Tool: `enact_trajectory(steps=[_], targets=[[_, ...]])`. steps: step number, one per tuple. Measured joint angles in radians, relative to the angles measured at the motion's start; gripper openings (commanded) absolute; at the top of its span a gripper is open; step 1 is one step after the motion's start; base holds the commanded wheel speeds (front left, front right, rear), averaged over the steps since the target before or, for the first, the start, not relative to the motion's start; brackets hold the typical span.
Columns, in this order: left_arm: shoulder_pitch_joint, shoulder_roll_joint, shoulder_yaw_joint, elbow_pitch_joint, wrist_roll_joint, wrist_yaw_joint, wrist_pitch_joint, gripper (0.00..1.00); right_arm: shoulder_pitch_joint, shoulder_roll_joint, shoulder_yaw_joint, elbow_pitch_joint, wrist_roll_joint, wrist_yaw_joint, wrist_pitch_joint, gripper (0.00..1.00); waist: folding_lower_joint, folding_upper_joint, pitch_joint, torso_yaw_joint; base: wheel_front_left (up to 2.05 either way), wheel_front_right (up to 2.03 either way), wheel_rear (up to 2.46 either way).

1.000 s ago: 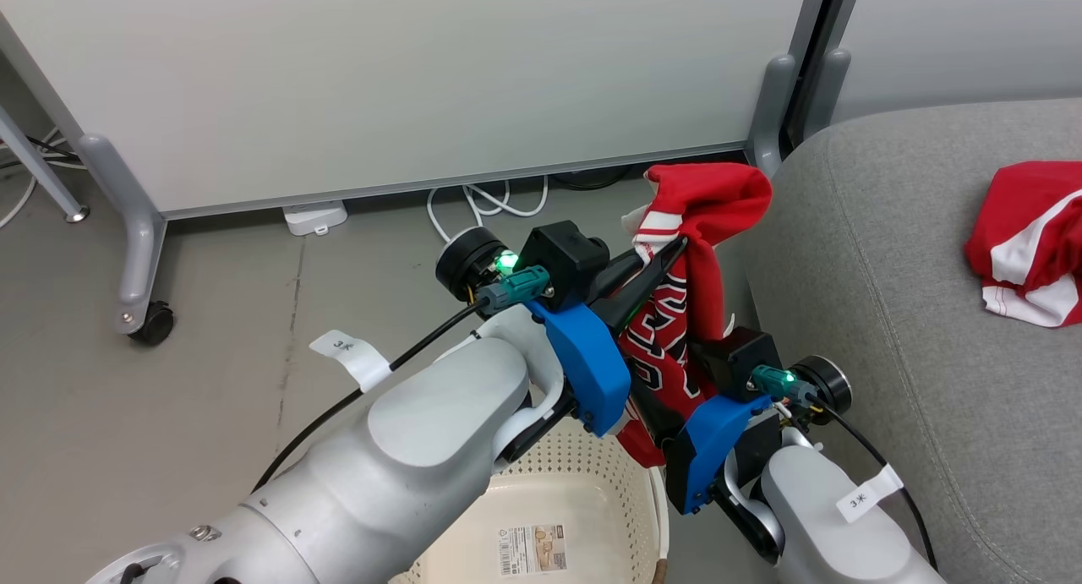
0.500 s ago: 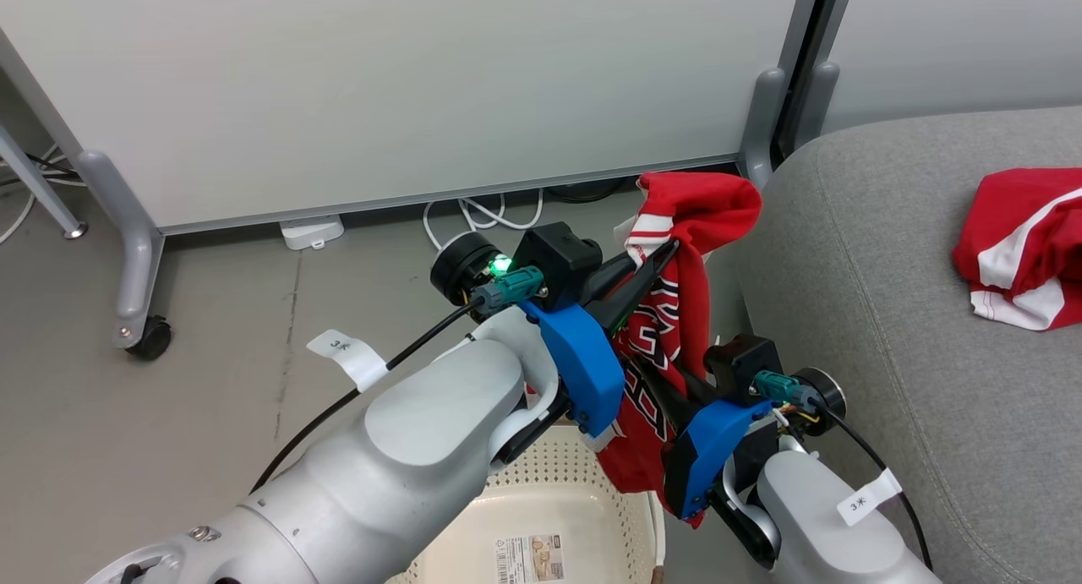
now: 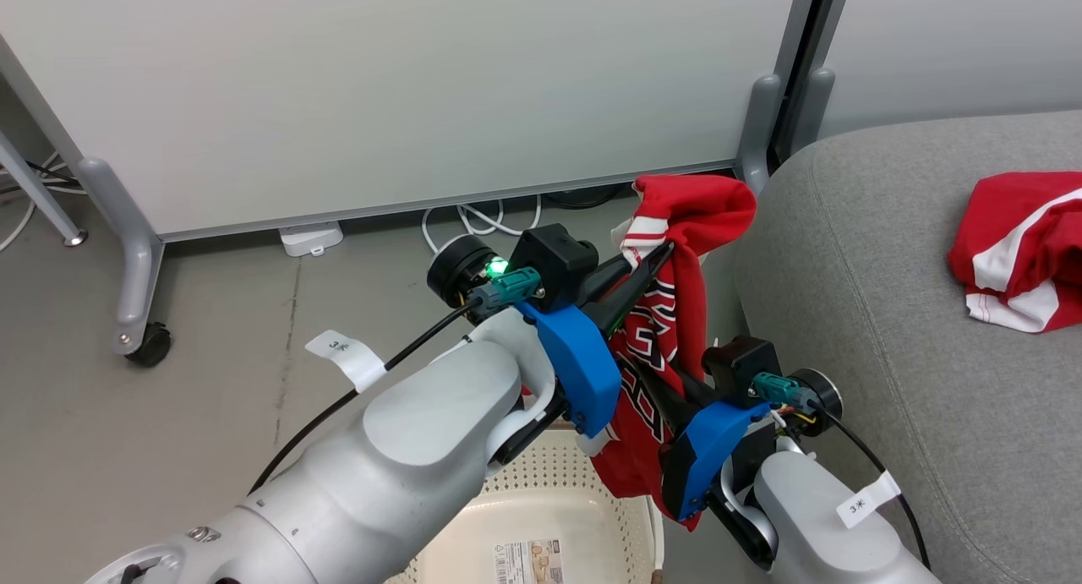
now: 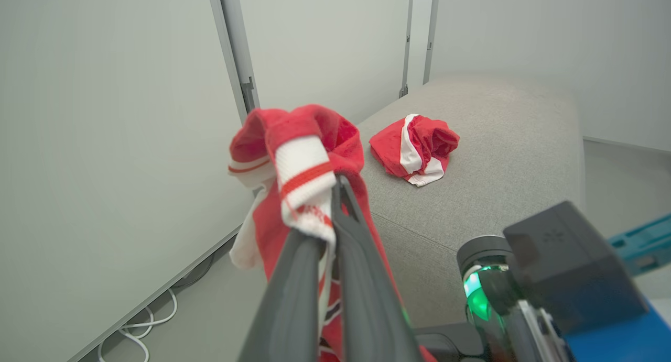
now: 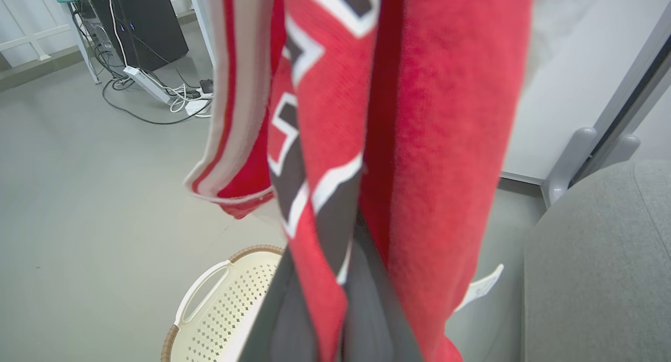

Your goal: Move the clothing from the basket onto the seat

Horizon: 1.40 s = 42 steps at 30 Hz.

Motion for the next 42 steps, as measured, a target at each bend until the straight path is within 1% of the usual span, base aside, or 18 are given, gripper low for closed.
enact_trajectory(steps=[3,4,5,6,7,16,20,25,29,33,36,42], targets=[[0.000,0.000,-0.001,0.004,0.000,0.000,0.000,0.00,-0.002,0.000,0.004,0.005,0.005,0.000,-0.002,0.00,0.0000,0.0000,-0.002,0.000,0.00,0.00,0.00],[0.000,0.000,-0.001,0.005,-0.001,0.000,0.000,0.06,-0.002,0.000,0.005,0.007,0.008,0.000,-0.004,0.00,0.0000,0.0000,-0.003,0.000,0.00,0.00,0.00],[0.000,0.000,-0.002,0.007,-0.001,0.000,0.000,0.29,-0.003,0.000,0.007,0.008,0.008,0.000,-0.004,0.00,0.0000,0.0000,-0.003,-0.001,0.00,0.00,0.00],[0.000,0.000,-0.002,0.008,-0.002,0.000,0.000,0.67,-0.003,0.000,0.008,0.010,0.009,0.000,-0.007,0.00,0.0000,0.0000,-0.004,-0.001,0.00,0.00,0.00],[0.000,0.000,-0.001,0.010,-0.002,0.000,0.000,1.00,-0.003,0.000,0.009,0.011,0.011,0.000,-0.008,0.00,0.0000,0.0000,-0.004,-0.001,0.00,0.00,0.00],[0.000,-0.002,0.005,0.021,0.000,0.000,-0.002,1.00,-0.009,0.000,0.017,0.021,0.018,0.000,-0.012,0.00,0.0000,0.0000,-0.005,-0.002,0.00,0.00,0.00],[0.010,0.001,0.034,0.012,0.012,0.001,-0.002,1.00,-0.010,0.000,0.018,0.026,0.024,0.000,-0.017,0.00,0.0000,0.0000,-0.008,-0.002,0.00,0.00,0.00],[0.057,0.020,0.084,-0.023,0.034,0.007,-0.002,1.00,-0.010,0.000,0.010,0.028,0.025,0.000,-0.018,0.00,0.0000,0.0000,-0.011,-0.001,0.00,0.00,0.00],[0.124,0.050,0.150,-0.076,0.081,0.020,-0.002,1.00,-0.010,0.000,-0.008,0.026,0.026,0.000,-0.021,0.00,0.0000,0.0000,-0.009,0.001,0.00,0.00,0.00],[0.213,0.082,0.230,-0.156,0.163,0.041,-0.002,1.00,-0.010,0.000,-0.030,0.022,0.018,0.000,-0.025,0.00,0.0000,0.0000,-0.002,0.005,0.00,0.00,0.00],[0.297,0.102,0.298,-0.217,0.227,0.042,-0.002,1.00,-0.009,0.000,-0.040,0.012,0.012,0.000,-0.026,0.00,0.0000,0.0000,0.002,0.006,0.00,0.00,0.00],[0.478,0.128,0.475,-0.328,0.338,0.036,-0.002,1.00,-0.003,0.000,-0.050,-0.010,-0.003,0.000,-0.027,0.00,0.0000,0.0000,0.004,0.001,0.00,0.00,0.00]])
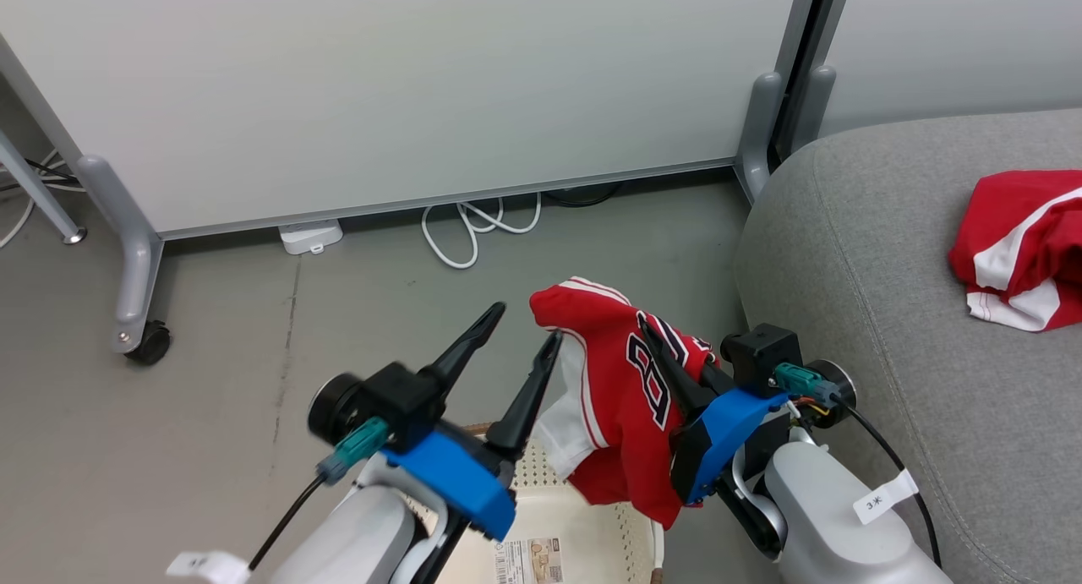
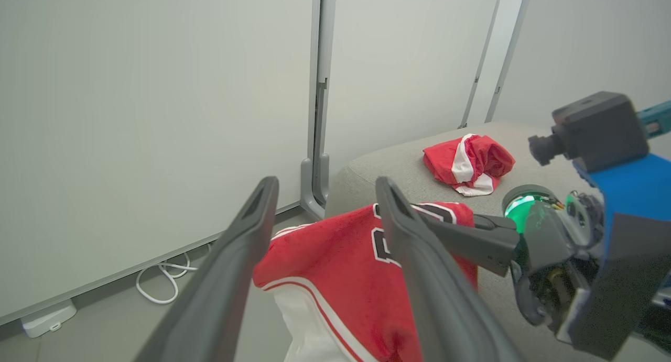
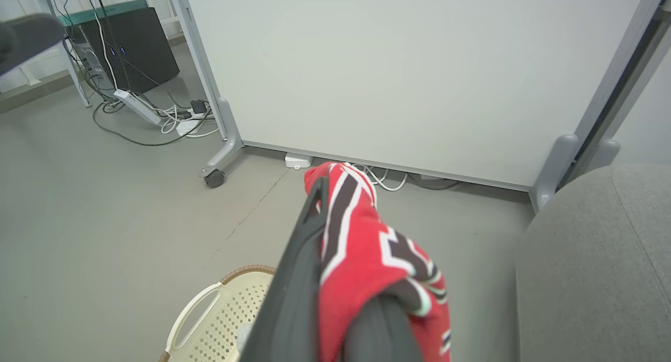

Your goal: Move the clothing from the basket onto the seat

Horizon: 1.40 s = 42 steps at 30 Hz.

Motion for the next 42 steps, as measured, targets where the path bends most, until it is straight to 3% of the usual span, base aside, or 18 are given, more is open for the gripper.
enact_trajectory(steps=[8,14,26,42], targets=[[0.191,-0.010,0.202,-0.073,0.118,-0.019,0.000,1.00,0.013,0.000,-0.015,-0.022,-0.013,0.000,0.000,0.00,0.0000,0.0000,0.002,-0.008,0.00,0.00,0.00],[0.259,-0.024,0.276,-0.079,0.175,-0.030,0.000,1.00,0.015,0.000,-0.030,-0.035,-0.019,0.000,0.002,0.00,0.0000,0.0000,0.008,-0.014,0.00,0.00,0.00],[0.269,-0.038,0.297,-0.095,0.212,-0.036,0.000,1.00,0.026,0.000,-0.030,-0.071,-0.019,0.000,0.010,0.00,0.0000,0.0000,0.013,-0.080,0.00,0.00,0.00],[0.268,-0.014,0.290,-0.109,0.211,-0.036,0.000,1.00,0.050,-0.001,-0.027,-0.113,-0.005,0.000,0.010,0.00,0.0000,0.0000,0.022,-0.300,0.00,0.00,0.00]])
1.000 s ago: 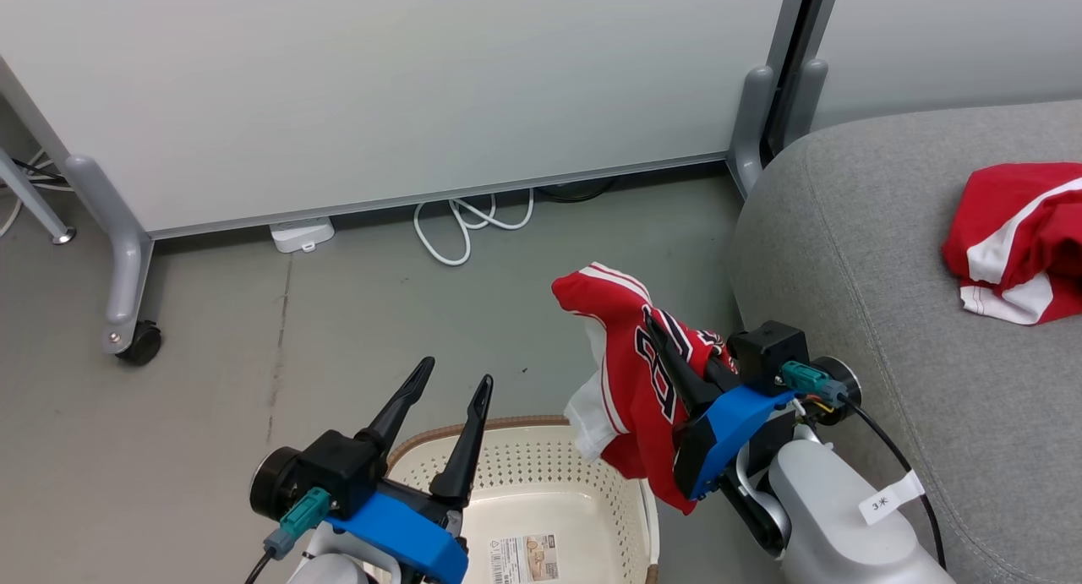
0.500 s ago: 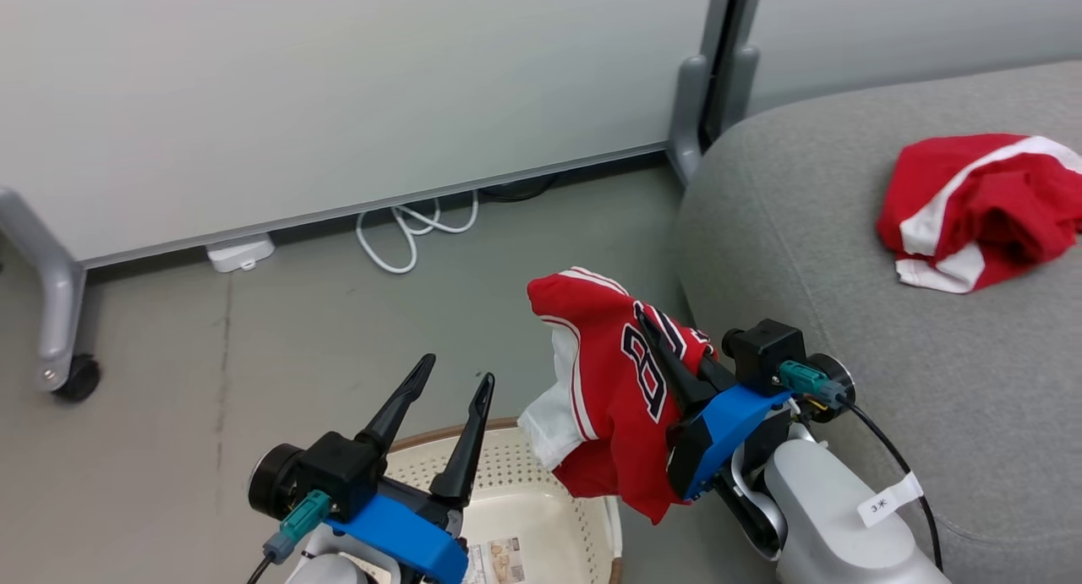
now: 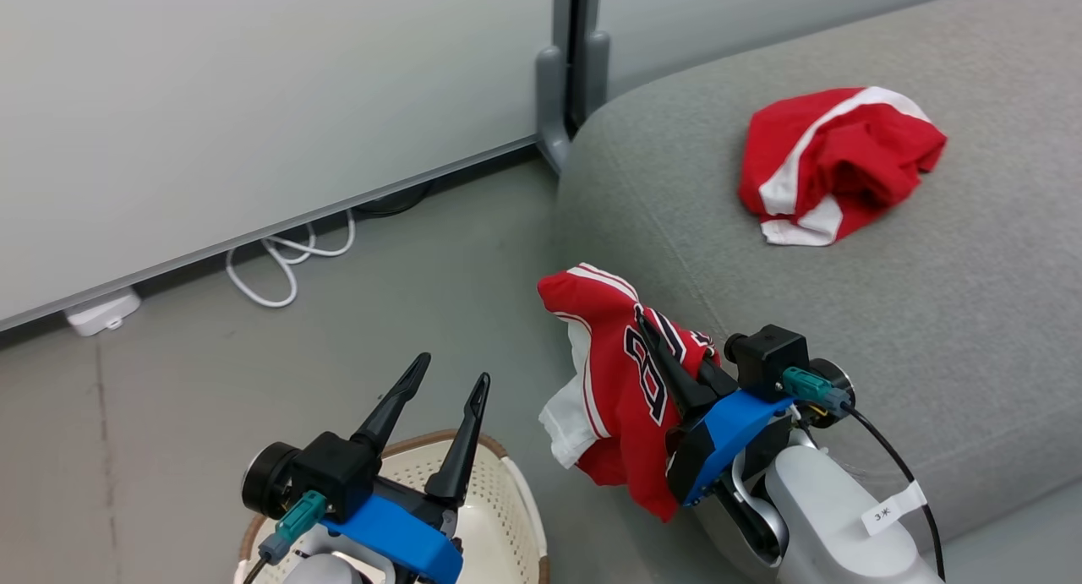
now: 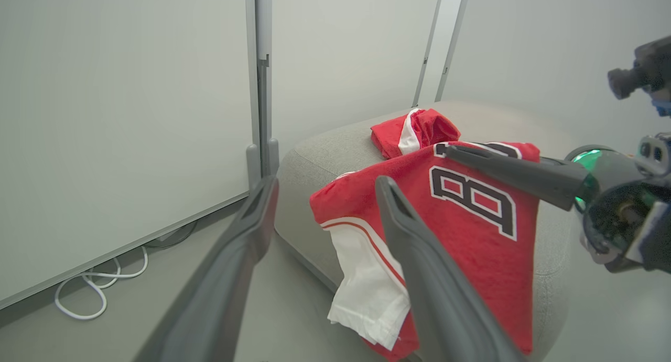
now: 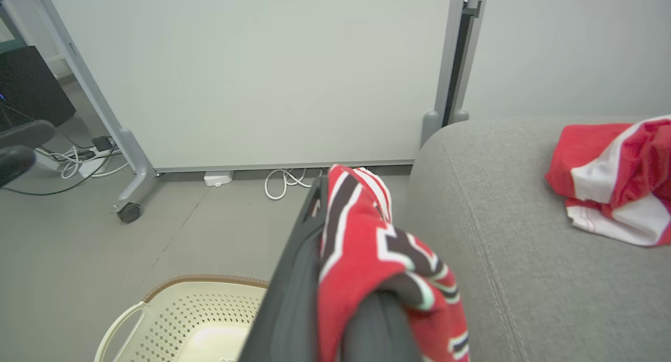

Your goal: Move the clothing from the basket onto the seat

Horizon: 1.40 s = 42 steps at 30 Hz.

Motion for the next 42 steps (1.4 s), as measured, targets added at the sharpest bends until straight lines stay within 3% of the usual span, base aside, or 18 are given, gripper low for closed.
enact_trajectory(steps=[11,18,34,42], targets=[[-0.007,0.010,0.000,-0.002,0.005,0.000,0.000,1.00,0.020,0.000,0.000,-0.039,0.007,0.000,0.000,0.00,0.0000,0.0000,0.026,-0.148,0.00,0.00,0.00],[-0.010,0.014,-0.003,0.000,0.006,0.000,0.000,1.00,0.023,0.000,0.002,-0.047,0.010,0.000,0.000,0.00,0.0000,0.0000,0.039,-0.199,0.00,0.00,0.00],[-0.021,0.033,-0.012,-0.005,0.009,0.000,0.000,1.00,0.008,0.000,-0.053,-0.074,0.029,0.000,-0.004,0.00,0.0000,0.0000,0.072,-0.207,0.00,0.00,0.00],[-0.065,0.067,-0.024,-0.029,0.026,0.000,0.000,1.00,-0.163,-0.001,-0.149,-0.087,-0.002,0.000,0.009,0.00,0.0000,0.0000,0.151,-0.193,0.00,0.00,0.00]])
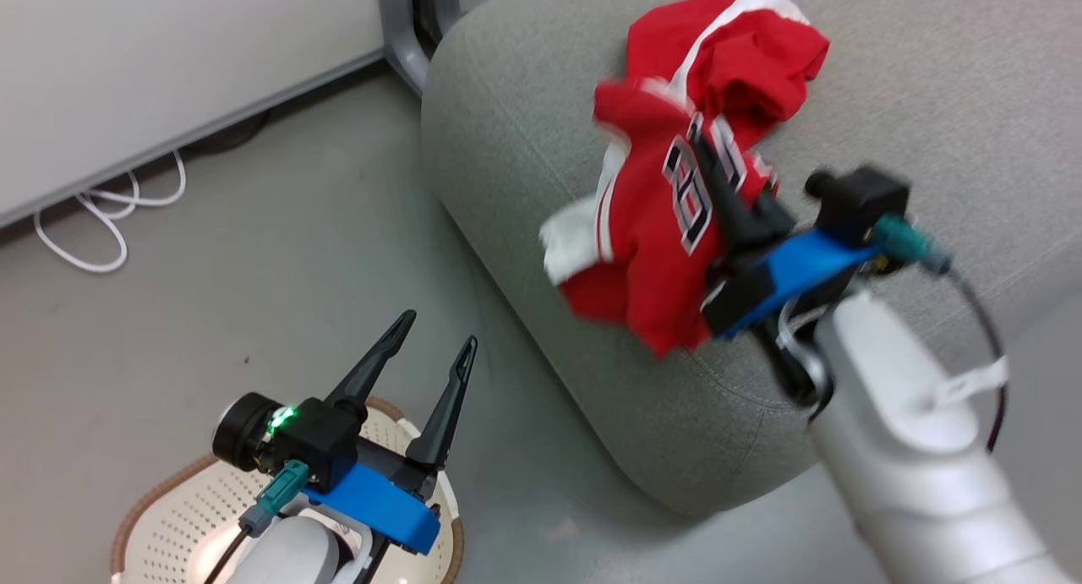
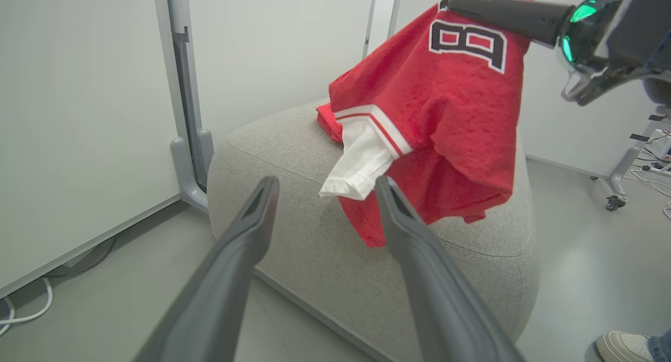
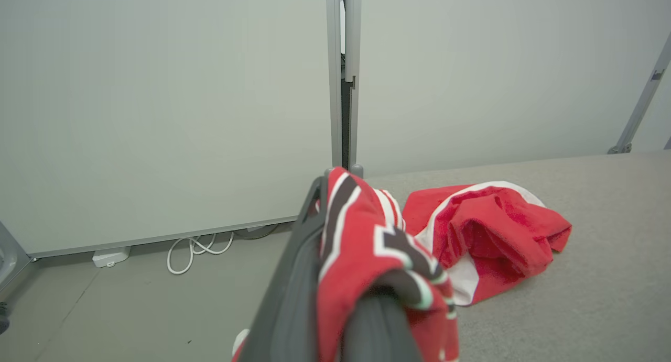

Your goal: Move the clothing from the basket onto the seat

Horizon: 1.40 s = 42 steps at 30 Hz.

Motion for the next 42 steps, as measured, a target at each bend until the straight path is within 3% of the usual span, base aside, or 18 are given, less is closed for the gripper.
enact_trajectory(steps=[8,12,20,32,38,39,40,41,42], targets=[[-0.075,0.046,-0.025,-0.038,0.019,0.000,0.000,1.00,-0.245,-0.093,-0.152,-0.035,0.012,0.000,0.067,0.00,0.0000,0.0000,0.133,0.026,0.00,0.00,0.00],[-0.123,0.070,-0.041,-0.060,0.026,0.000,0.000,1.00,-0.340,-0.144,-0.257,-0.056,0.109,0.000,0.117,0.00,0.0001,0.0000,0.206,0.044,0.00,0.00,0.00],[-0.207,0.105,-0.031,-0.129,0.054,0.000,0.000,1.00,-0.504,-0.305,-0.453,-0.053,0.081,0.000,0.145,0.00,0.0002,0.0000,0.366,0.095,0.00,0.00,0.00],[-0.282,0.116,-0.026,-0.215,0.100,0.001,0.000,1.00,-0.535,-0.352,-0.643,0.072,0.043,0.000,0.116,0.00,0.0002,0.0000,0.517,0.171,0.00,0.00,0.00],[-0.293,0.122,-0.019,-0.236,0.114,0.016,0.000,1.00,-0.496,-0.329,-0.672,0.198,-0.044,0.000,0.083,0.00,0.0002,-0.0001,0.560,0.202,0.00,0.00,0.00],[-0.293,0.123,-0.018,-0.238,0.114,0.018,0.000,1.00,-0.488,-0.325,-0.679,0.218,-0.063,0.000,0.075,0.31,0.0002,-0.0001,0.563,0.205,0.00,0.00,0.00],[-0.293,0.123,-0.017,-0.240,0.114,0.019,0.000,1.00,-0.482,-0.323,-0.687,0.239,-0.081,0.000,0.069,0.81,0.0001,0.0000,0.565,0.207,0.00,0.00,0.00],[-0.293,0.123,-0.017,-0.241,0.114,0.019,0.000,1.00,-0.478,-0.320,-0.694,0.260,-0.097,0.000,0.062,1.00,0.0001,0.0000,0.567,0.208,0.00,0.00,0.00],[-0.293,0.123,-0.017,-0.241,0.114,0.019,0.000,1.00,-0.476,-0.318,-0.702,0.277,-0.110,0.000,0.058,1.00,0.0001,0.0000,0.568,0.210,0.00,0.00,0.00]])
